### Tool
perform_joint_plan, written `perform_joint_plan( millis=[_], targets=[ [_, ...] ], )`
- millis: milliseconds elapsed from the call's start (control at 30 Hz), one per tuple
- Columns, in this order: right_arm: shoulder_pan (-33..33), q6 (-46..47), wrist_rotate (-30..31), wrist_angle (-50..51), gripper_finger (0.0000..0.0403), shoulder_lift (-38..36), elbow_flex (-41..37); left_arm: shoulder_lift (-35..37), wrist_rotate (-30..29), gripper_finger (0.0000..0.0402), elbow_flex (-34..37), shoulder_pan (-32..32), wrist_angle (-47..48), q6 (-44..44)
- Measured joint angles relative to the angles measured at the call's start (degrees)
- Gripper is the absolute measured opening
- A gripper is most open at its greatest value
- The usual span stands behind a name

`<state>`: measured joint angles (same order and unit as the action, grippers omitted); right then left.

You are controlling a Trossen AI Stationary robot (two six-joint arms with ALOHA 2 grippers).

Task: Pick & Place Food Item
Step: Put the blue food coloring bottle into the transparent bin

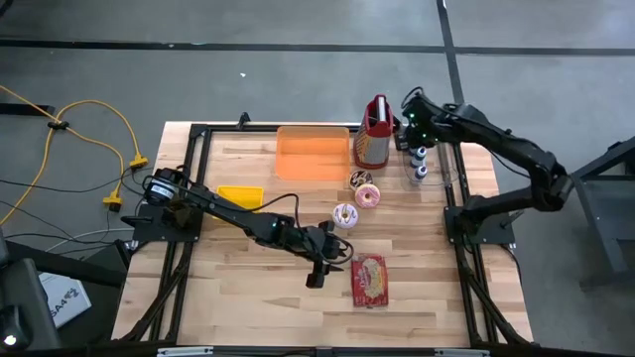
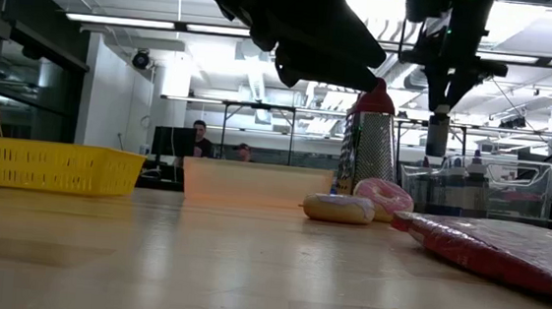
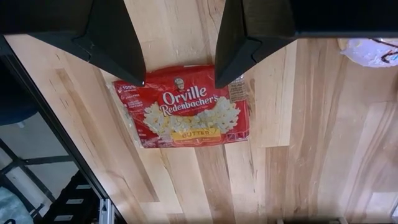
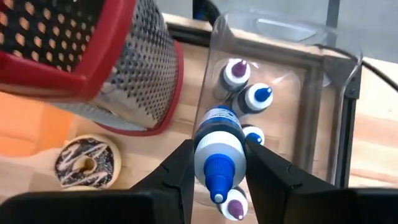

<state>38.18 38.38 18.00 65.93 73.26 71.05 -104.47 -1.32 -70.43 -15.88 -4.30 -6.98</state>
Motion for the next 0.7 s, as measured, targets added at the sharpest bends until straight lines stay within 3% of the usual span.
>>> perform_joint_plan(
  millis=[333,700],
  targets=[
    [-0.40,1.24,-0.04,0.05,0.0105,0.59,-2.74,0.00,0.02,0.0187,0.00,0.00,0.13,-0.04],
    [2.34,0.55,-1.49,0.23,0.0105,-5.53,-2.74,0.00,0.02,0.0187,0.00,0.00,0.24,-0.04]
  ],
)
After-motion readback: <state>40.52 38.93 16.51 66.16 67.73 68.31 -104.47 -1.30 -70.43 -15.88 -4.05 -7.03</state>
